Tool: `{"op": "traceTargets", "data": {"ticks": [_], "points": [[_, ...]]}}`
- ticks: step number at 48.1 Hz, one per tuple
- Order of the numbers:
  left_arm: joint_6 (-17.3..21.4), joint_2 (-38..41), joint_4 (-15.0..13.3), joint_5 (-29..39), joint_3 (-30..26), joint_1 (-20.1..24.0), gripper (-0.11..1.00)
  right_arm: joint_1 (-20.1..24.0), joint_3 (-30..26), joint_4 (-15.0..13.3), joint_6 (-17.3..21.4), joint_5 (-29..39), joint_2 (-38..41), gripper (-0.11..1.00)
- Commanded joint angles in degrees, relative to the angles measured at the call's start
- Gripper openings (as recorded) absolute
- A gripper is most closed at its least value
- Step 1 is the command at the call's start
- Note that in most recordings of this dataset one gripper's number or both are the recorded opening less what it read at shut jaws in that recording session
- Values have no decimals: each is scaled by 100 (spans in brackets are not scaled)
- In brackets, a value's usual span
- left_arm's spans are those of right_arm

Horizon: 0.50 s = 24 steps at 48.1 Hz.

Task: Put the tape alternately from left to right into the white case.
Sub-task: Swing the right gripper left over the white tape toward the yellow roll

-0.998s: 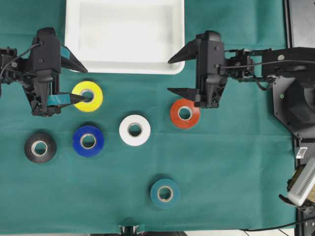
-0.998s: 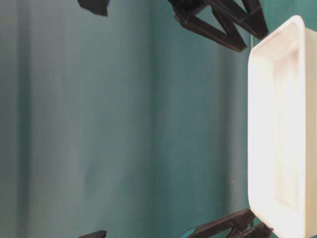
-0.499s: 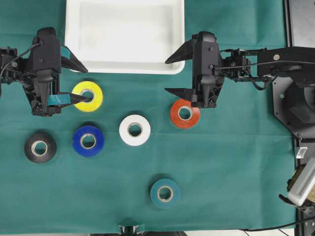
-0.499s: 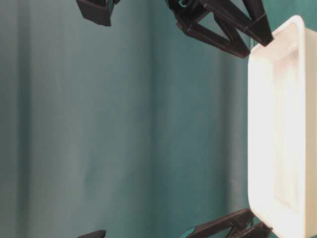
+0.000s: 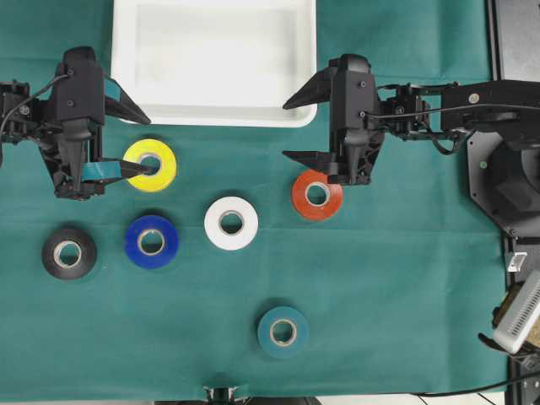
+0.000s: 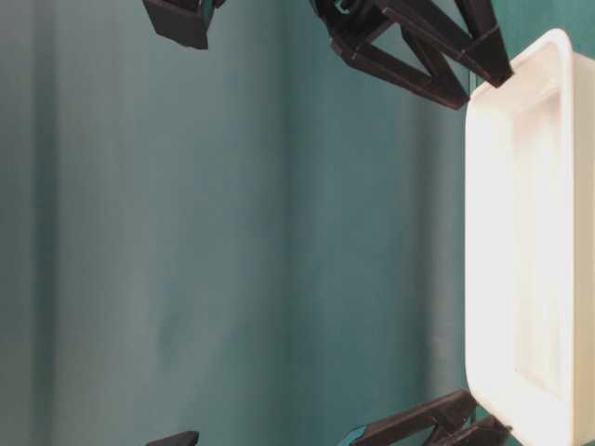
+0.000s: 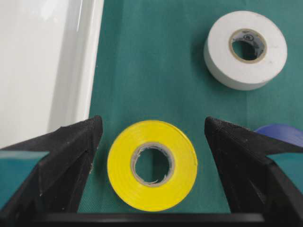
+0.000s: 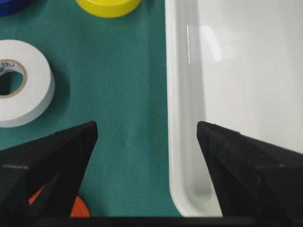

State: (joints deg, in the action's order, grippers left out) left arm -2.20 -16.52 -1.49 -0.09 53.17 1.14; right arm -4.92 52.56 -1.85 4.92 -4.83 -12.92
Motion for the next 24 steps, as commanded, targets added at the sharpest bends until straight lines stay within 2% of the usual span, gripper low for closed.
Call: {"op": "traceTargets", "data": {"ticks": [1,15,24], "points": [[0,-79,9,-18,-62,9,93,-9,-132,0,9,-44,-35,79],[0,-141,9,-18,-26,9,93,0,-237,0,35,-18,44,79],[0,-132,9,-18,-18,9,93,141,-571,0,26,-9,352,79]]}}
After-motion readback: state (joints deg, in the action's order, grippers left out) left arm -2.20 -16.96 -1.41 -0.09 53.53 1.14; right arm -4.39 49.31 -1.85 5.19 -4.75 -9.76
